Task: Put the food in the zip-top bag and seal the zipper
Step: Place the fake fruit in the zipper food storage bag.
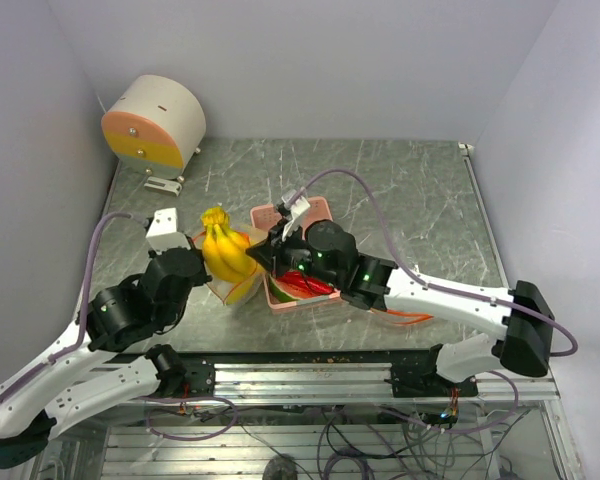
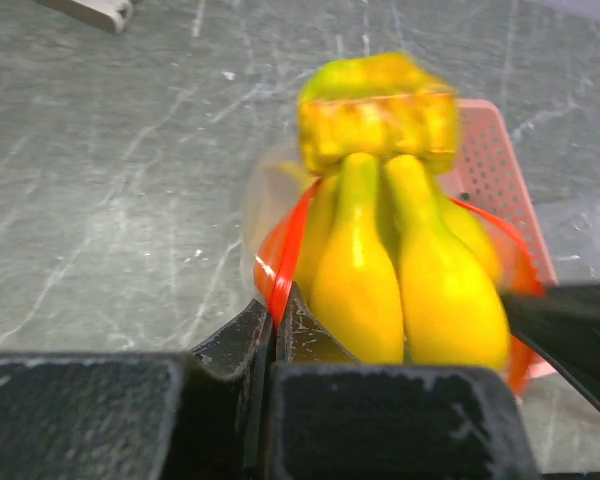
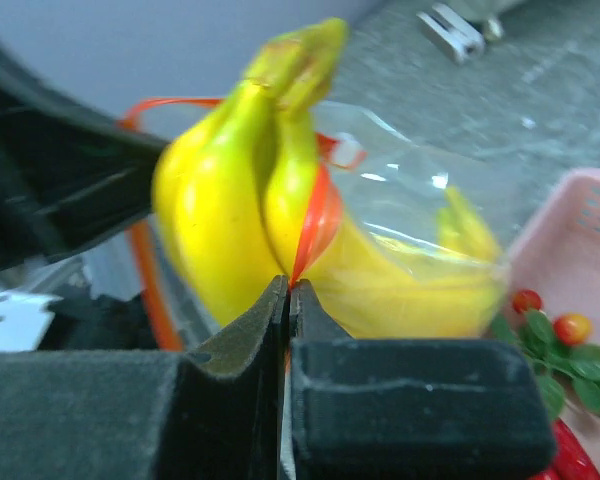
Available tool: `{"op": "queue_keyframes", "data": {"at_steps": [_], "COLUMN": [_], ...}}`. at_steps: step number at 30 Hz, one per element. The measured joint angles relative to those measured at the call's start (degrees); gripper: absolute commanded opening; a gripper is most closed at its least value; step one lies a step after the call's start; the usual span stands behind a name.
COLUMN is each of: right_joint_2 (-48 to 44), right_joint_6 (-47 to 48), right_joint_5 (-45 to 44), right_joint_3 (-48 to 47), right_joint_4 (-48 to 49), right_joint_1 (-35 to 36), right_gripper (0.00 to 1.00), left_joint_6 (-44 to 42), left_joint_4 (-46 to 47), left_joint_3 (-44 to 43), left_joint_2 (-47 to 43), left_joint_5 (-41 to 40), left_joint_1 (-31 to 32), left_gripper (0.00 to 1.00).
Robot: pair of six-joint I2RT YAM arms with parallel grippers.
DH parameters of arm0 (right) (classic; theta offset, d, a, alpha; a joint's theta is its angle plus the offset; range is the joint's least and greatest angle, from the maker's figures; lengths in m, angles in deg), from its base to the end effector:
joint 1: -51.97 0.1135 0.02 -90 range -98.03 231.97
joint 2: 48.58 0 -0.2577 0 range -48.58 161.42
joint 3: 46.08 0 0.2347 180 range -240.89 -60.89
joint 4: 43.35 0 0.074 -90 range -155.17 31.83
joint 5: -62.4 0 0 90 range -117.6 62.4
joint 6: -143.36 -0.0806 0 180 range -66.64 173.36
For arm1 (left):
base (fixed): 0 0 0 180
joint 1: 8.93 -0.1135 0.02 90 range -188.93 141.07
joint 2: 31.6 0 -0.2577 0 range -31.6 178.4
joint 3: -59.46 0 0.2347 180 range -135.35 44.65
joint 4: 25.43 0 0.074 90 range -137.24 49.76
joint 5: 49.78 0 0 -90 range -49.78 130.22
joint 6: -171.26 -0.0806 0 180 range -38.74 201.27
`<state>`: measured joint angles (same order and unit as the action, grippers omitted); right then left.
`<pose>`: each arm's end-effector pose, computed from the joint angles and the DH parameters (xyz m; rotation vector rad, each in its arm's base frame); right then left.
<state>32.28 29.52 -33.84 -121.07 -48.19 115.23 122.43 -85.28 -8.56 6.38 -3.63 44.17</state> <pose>0.1716 0.3211 0.3153 -0.5503 1.7861 0.9921 0.1255 -0.0742 0.3239 -0.2430 1.9330 -0.2865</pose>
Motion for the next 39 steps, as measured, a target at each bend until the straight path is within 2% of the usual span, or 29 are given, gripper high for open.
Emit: {"op": "queue_keyframes", "data": {"at_steps": [5,12,18,23,27,32,35,39], "right_joint_2": [-2.75,-1.07,4.68,9.09,6.29,0.90,0.96,1.46], "right_joint_6": [2.82,3.17,3.72,4.17,3.89,3.56,3.28,1.68], "right_joint_5": [1.22,-9.92,-14.78,-15.21,-12.74,-8.26,-2.80,6.49], "right_joint_3": [-0.76,-1.64,-6.12,-8.20,-7.13,-7.67,-7.48,-2.58], "right_joint_4": [1.09,-2.73,-2.08,-1.60,-1.49,-1.22,-0.59,1.51], "right_joint_1": [2.62,2.12,0.81,-0.61,-1.03,-1.01,-1.01,-1.05], "right_gripper": [0.00,0.00,0.00,0.00,0.00,0.00,0.00,0.00], "left_joint_6": [0.76,4.09,2.82,1.70,1.20,-3.06,-5.75,-7.80], "left_joint_4": [-4.46,-9.49,-4.00,-0.35,-0.63,4.63,9.79,14.97], "left_joint_3": [-0.87,-2.27,0.15,0.63,-1.68,-1.49,1.57,8.63], "left_joint_2": [-1.33,1.57,1.73,5.29,7.34,1.66,-2.64,-5.35], "left_joint_5": [-6.86,-15.78,-17.25,-17.16,-16.57,-13.03,-9.44,-5.18], "left_joint_1": [0.00,0.00,0.00,0.00,0.00,0.00,0.00,0.00], "left_gripper": [0.07,0.07,0.07,0.07,0.08,0.24,0.33,0.34]}}
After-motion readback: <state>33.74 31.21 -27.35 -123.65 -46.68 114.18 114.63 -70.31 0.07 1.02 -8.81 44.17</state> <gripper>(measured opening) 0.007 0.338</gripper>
